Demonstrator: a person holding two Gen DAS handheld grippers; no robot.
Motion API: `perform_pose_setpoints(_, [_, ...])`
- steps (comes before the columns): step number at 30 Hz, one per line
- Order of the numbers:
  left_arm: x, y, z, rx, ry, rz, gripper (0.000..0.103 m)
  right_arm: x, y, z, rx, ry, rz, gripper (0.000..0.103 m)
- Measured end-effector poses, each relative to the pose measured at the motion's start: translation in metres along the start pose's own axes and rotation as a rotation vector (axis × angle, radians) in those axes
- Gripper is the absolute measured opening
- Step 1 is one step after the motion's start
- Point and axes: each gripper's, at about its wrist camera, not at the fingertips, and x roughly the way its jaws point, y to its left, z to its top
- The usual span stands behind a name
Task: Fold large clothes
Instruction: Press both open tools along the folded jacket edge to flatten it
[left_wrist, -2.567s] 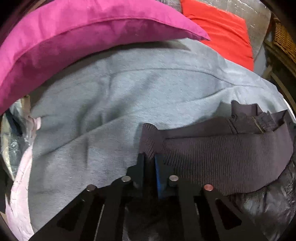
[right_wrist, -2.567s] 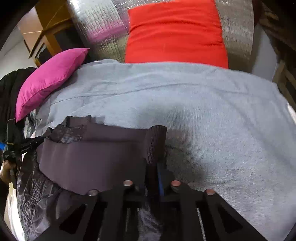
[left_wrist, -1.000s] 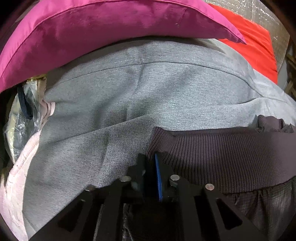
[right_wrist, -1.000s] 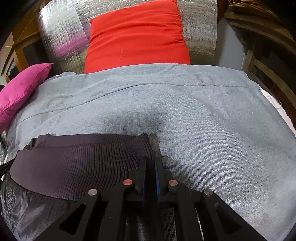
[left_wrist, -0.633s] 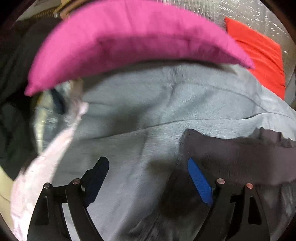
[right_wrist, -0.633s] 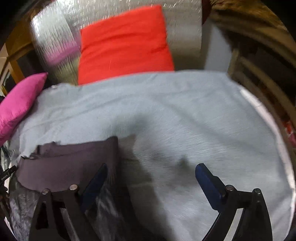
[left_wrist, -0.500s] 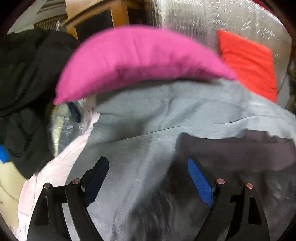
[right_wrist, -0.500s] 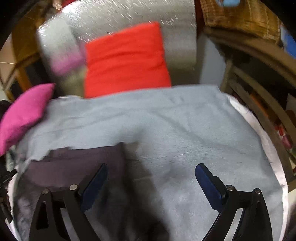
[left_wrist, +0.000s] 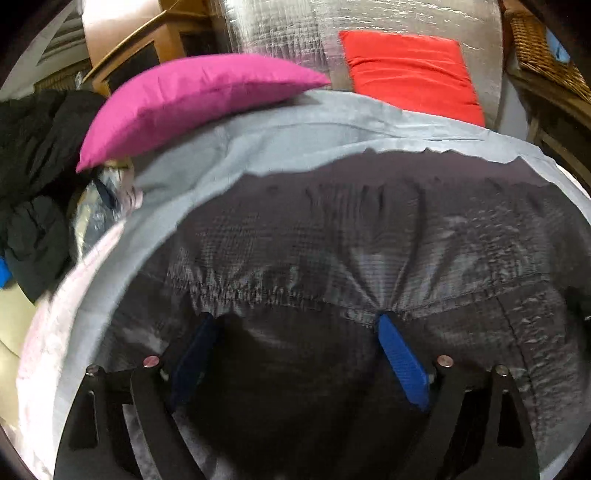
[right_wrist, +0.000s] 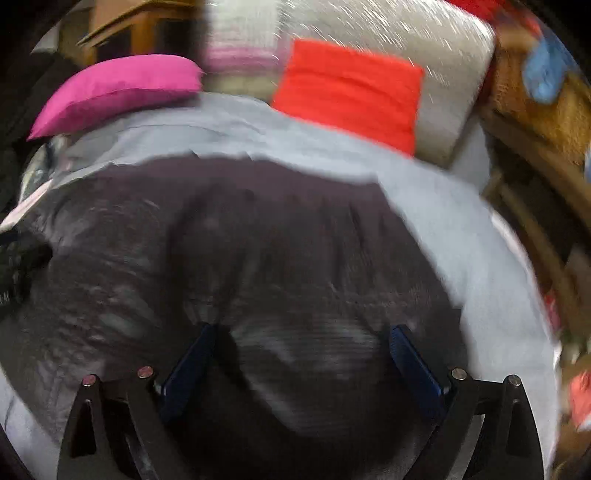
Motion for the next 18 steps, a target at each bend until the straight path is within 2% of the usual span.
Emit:
perform_pose_setpoints(5, [0.003,-0.011,-0.01,0.036,-0.036,0.046,0.097,0.008,0.006,-0.009,-0.003,-0.051,-0.052,0.103])
perform_pose_setpoints(8, [-0.001,-0.008,-0.007,0.016,-0.02,0.024,0.097,0.009,0.01,-0.011,0.011,-0.067,-0.06,0.103])
perform_pose_setpoints(10, [-0.01,0.0,-0.004,0.005,0.001,0.002,0.096,0.005,0.004,-0.008,0.034,-0.047,-0.028,0.103])
perform_pose_setpoints(12, [-0.031,0.01,-0.004,-0.026,-0.022,0.006,0.096,-0.007,-0.006,-0.002,0.065,-0.036,-0.029,0.102])
perform_pose_setpoints(15, [-0.062,0.024,-0.009,-0.056,-0.088,0.025,0.096,-0.055,-0.005,-0.007,0.077,-0.147,-0.011,0.102])
perform_pose_setpoints(18, [-0.083,0.041,-0.018,-0.097,-0.096,0.034,0.096,-0.086,0.007,-0.017,0.051,-0.195,0.037,0.103])
